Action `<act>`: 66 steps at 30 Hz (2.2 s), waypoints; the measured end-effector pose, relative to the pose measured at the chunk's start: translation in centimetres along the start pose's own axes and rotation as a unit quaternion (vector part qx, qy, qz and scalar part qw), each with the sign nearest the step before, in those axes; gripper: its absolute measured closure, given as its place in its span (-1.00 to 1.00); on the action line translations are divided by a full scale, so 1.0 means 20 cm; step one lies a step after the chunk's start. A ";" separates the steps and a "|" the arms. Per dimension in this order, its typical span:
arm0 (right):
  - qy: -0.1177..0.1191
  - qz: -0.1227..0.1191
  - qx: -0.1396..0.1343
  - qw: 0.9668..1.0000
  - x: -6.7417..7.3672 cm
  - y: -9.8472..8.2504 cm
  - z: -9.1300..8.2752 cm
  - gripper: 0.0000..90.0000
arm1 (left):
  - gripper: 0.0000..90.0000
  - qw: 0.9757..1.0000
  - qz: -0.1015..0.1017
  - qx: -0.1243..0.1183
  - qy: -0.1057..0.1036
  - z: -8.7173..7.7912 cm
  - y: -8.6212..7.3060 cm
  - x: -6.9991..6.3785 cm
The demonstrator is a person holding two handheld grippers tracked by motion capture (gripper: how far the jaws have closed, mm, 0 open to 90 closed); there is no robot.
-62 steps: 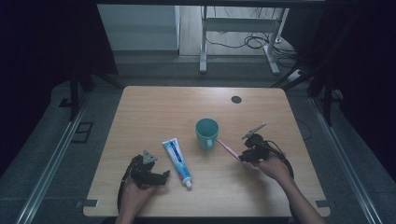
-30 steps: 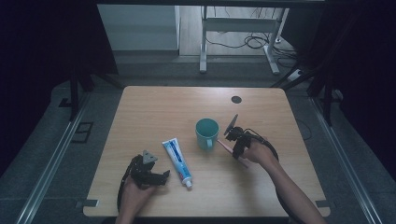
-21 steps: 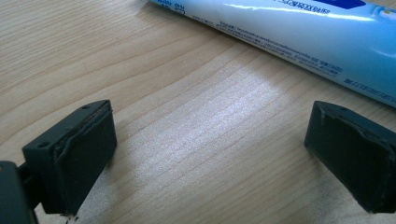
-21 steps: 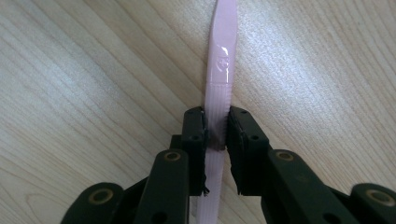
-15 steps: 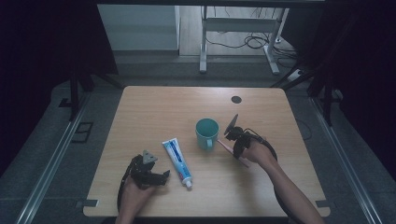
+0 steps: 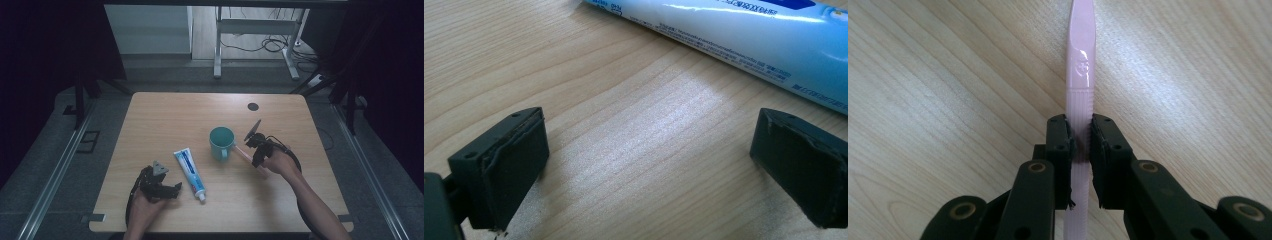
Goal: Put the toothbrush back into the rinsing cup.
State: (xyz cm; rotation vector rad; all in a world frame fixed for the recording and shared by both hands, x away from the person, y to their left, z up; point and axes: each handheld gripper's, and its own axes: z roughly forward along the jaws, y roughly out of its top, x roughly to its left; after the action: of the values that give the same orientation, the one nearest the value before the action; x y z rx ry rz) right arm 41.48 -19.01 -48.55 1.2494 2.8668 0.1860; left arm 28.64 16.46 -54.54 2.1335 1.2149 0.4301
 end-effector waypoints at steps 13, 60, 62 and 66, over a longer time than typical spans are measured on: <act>0.018 0.010 -0.062 0.998 -0.04 -0.10 -0.08 0.76 | -0.95 1.000 0.000 0.000 0.000 0.00 0.00 0.00; 0.025 -0.001 -0.278 0.960 0.02 -0.20 -0.35 0.76 | -0.95 1.000 0.005 0.000 0.000 0.00 0.00 0.00; 0.025 -0.001 -0.285 0.958 0.03 -0.19 -0.36 0.76 | -0.95 1.000 0.005 0.000 0.000 0.00 0.00 0.00; 0.030 -0.002 -0.302 0.953 0.04 -0.18 -0.37 0.76 | -0.95 1.000 0.005 0.000 0.000 0.00 0.00 0.00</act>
State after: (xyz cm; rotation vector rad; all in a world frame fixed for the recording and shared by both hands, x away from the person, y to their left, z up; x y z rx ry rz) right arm 37.91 -21.70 -41.48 1.1121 2.5316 1.0203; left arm 28.68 16.51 -54.53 2.1412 1.2052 0.4345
